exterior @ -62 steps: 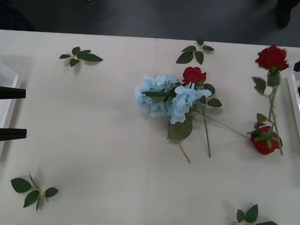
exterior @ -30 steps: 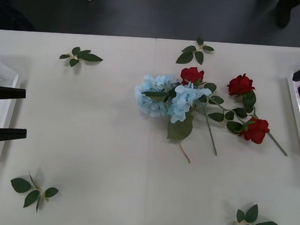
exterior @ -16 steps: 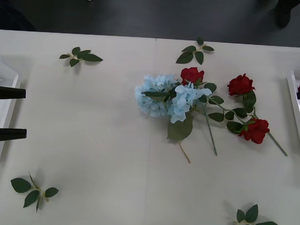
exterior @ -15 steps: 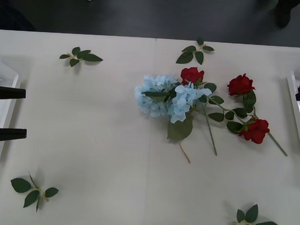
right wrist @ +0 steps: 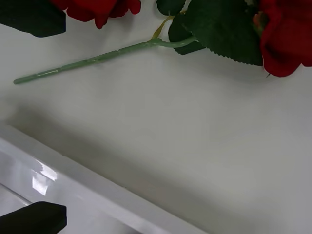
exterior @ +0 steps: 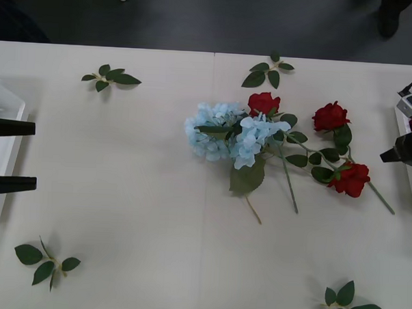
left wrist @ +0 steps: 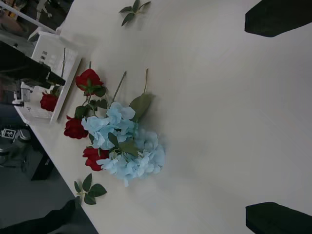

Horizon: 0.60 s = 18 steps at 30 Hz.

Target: Put the red flowers into the right box and the blue flowers into the left box

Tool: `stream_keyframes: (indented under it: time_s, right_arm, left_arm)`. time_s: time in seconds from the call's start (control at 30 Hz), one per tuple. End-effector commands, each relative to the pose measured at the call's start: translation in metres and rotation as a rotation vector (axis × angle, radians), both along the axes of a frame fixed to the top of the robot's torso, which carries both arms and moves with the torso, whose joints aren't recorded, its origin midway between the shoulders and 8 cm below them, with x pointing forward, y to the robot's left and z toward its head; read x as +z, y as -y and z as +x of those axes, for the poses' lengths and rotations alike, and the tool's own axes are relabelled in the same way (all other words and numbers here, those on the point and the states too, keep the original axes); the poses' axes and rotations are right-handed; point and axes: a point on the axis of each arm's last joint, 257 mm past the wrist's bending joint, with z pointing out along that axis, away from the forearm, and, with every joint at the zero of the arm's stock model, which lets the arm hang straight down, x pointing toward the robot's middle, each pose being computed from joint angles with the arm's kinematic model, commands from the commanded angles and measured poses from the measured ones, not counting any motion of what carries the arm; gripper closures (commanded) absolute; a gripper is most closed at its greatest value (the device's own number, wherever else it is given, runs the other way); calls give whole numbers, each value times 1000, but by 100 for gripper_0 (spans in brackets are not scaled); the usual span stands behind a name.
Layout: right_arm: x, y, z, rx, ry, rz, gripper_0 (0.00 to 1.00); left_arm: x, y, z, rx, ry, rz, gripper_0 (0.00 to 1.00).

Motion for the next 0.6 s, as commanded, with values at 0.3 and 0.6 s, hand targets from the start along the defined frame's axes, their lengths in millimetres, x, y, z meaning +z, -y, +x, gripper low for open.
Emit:
stream_keyframes:
  time_s: [0.3, 0.6]
  right_arm:
    - [-29, -13, 16, 97, 30, -82, 0]
    - [-52, -20, 17, 114, 17, -143, 0]
  left_arm:
    - [11, -4, 5, -5, 65, 31, 0]
    - [11, -4, 5, -5, 65, 31, 0]
